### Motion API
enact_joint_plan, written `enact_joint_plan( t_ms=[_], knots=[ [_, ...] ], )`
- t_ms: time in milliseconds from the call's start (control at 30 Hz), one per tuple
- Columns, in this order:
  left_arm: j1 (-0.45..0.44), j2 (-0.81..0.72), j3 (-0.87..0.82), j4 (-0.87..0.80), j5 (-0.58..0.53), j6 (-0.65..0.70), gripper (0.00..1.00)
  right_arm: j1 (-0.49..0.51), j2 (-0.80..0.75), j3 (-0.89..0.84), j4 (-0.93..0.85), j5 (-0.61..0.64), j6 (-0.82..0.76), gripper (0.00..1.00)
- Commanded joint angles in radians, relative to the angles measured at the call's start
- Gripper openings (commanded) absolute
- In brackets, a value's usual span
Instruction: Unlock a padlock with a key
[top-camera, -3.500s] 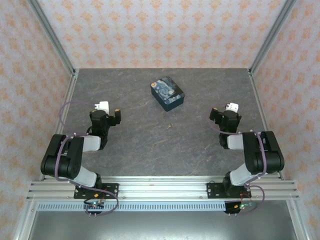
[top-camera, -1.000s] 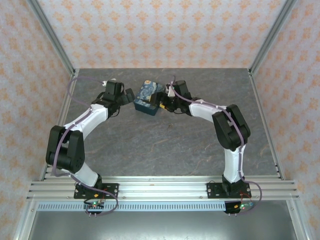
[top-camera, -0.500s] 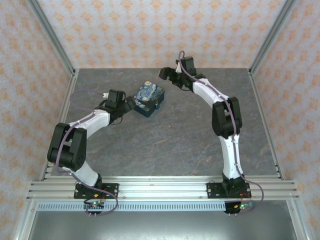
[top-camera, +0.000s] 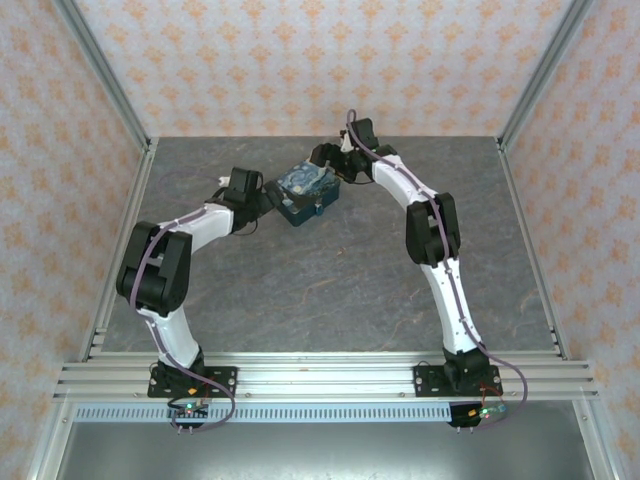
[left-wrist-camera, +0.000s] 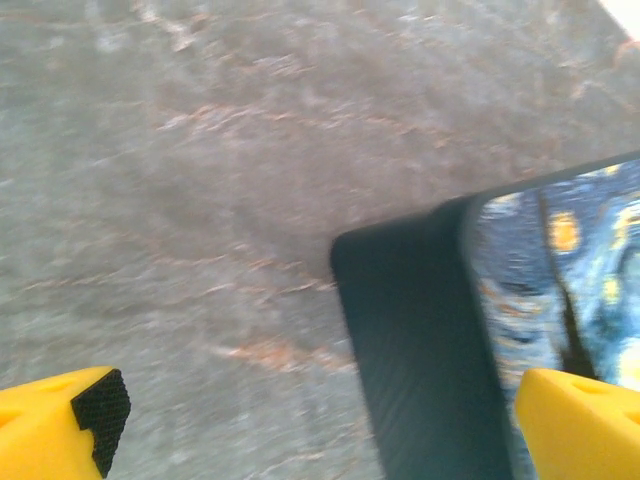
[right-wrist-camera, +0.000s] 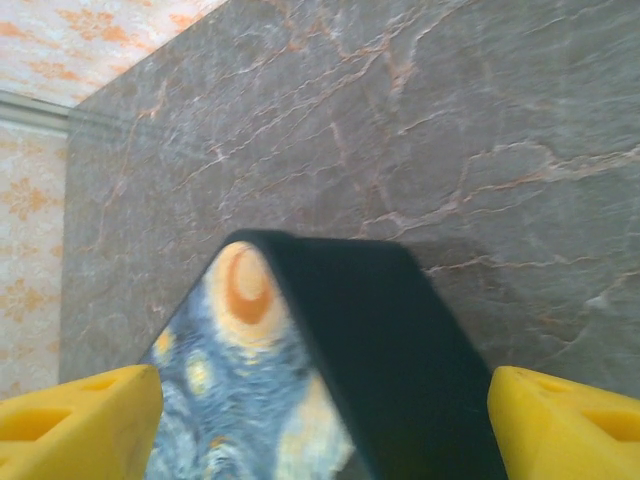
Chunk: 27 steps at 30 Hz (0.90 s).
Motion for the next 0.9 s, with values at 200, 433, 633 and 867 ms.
enact_joint_plan(
  t_ms=[200,433,633,867],
  knots=[
    [-0.039,0.074,0.195,-0.061,0.015,0.001,1.00,0.018,-0.173,-0.309,0.201,-0.041,0.067,0.84],
    [-0.067,0.134,0.262,-0.090,0.019,0.013,1.00,0.017,-0.291,-0.555,0.392,-0.030,0.156,0.84],
    [-0.100,0.136,0.259,-0.090,0.018,0.018,1.00,0.016,-0.375,-0.756,0.564,-0.029,0.239,0.85],
    [-0.146,0.121,0.225,-0.067,0.006,0.009,1.00,0.017,-0.468,-0.948,0.722,-0.024,0.312,0.84]
  ],
)
